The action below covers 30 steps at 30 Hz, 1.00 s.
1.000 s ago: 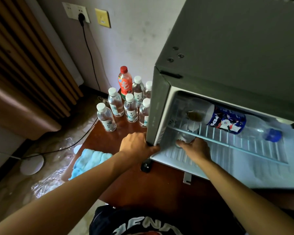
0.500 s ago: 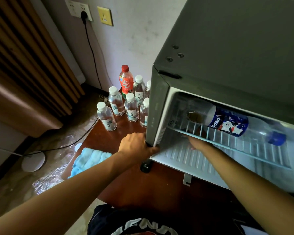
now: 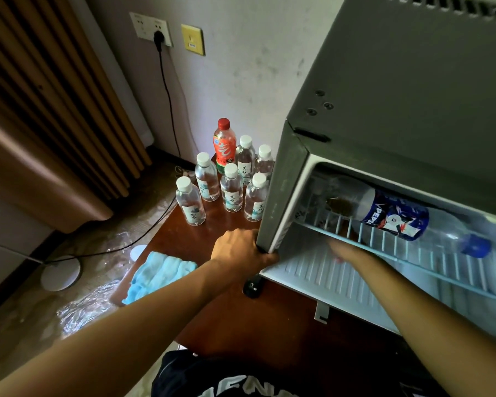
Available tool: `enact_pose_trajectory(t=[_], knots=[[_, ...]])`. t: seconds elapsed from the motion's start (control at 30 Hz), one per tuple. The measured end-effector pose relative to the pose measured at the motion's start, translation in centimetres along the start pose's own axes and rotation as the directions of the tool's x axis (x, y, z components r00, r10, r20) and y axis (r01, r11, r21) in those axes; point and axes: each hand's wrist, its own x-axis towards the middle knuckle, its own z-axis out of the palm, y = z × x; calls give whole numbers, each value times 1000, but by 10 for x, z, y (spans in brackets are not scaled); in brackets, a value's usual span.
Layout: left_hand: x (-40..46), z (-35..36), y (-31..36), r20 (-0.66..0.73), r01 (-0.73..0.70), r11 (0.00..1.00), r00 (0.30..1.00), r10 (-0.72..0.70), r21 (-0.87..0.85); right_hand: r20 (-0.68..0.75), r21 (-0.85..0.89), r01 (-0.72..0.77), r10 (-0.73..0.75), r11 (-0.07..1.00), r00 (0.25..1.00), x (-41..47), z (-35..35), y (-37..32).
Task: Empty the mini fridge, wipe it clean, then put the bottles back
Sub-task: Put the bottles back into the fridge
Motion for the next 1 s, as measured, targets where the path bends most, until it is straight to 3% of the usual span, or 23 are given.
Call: enact_pose_trajectory(t=[0.13, 0.33, 0.47, 0.6, 0.83, 1.0], knots=[[-1, 4, -1, -25, -2, 1000, 1000, 2, 4, -107, -79, 48, -57, 996, 993, -11, 9, 17], [-6, 0, -1, 27, -46, 998, 999, 45, 36, -5, -81, 120, -121, 989, 993, -46, 39, 30], [-21, 2, -13, 100, -55, 998, 993, 56, -12, 26, 18, 135, -135, 991, 990, -70, 64, 28], [-39, 4, -37, 122, -29, 999, 992, 34, -40, 39, 68, 159, -161, 985, 986, -91, 84, 9], [-47, -12, -90, 96, 48, 993, 995, -38, -104, 215, 75, 274, -284, 959, 934, -131, 134, -42], [-42, -32, -132, 64, 88, 985, 995, -79, -148, 164, 27, 408, -407, 913, 899, -142, 148, -104]])
